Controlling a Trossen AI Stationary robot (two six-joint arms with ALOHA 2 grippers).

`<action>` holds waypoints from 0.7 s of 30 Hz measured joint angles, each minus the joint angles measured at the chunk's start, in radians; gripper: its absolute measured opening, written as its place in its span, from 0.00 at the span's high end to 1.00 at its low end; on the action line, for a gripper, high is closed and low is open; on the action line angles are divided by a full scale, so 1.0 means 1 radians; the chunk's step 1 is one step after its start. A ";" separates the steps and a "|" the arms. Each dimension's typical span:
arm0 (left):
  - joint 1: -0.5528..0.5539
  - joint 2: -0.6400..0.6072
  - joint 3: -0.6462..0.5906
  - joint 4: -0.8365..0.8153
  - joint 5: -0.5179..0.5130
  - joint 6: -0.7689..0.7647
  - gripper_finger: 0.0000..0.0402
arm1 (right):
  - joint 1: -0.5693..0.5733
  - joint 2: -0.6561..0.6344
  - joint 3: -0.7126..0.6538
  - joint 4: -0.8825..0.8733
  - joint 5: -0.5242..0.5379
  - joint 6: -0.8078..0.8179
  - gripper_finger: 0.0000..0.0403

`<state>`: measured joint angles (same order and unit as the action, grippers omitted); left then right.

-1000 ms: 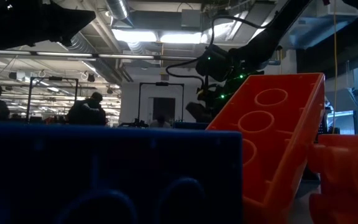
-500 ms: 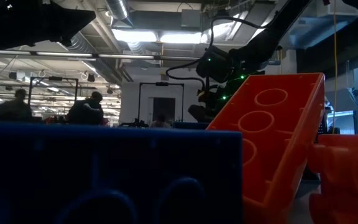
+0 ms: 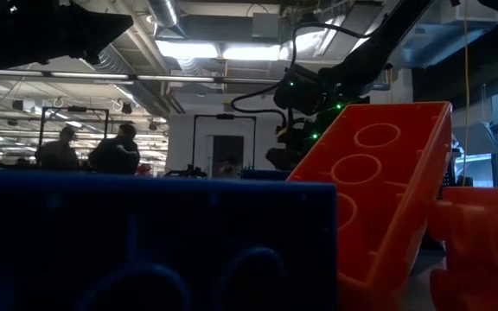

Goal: Sort blocks by size
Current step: Put the orange game piece into the gray bin

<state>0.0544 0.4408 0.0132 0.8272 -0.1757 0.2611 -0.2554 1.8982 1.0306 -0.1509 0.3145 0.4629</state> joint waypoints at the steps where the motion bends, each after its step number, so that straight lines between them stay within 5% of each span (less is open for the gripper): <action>1: 0.000 0.000 0.000 0.000 0.000 0.000 1.00 | 0.000 -0.004 0.000 -0.007 0.000 0.000 0.59; 21: 0.000 0.000 0.000 0.000 0.000 0.000 1.00 | 0.000 -0.253 -0.002 -0.180 0.075 -0.073 0.64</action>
<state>0.0541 0.4410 0.0132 0.8272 -0.1757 0.2611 -0.2554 1.6454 1.0286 -0.3305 0.3898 0.3900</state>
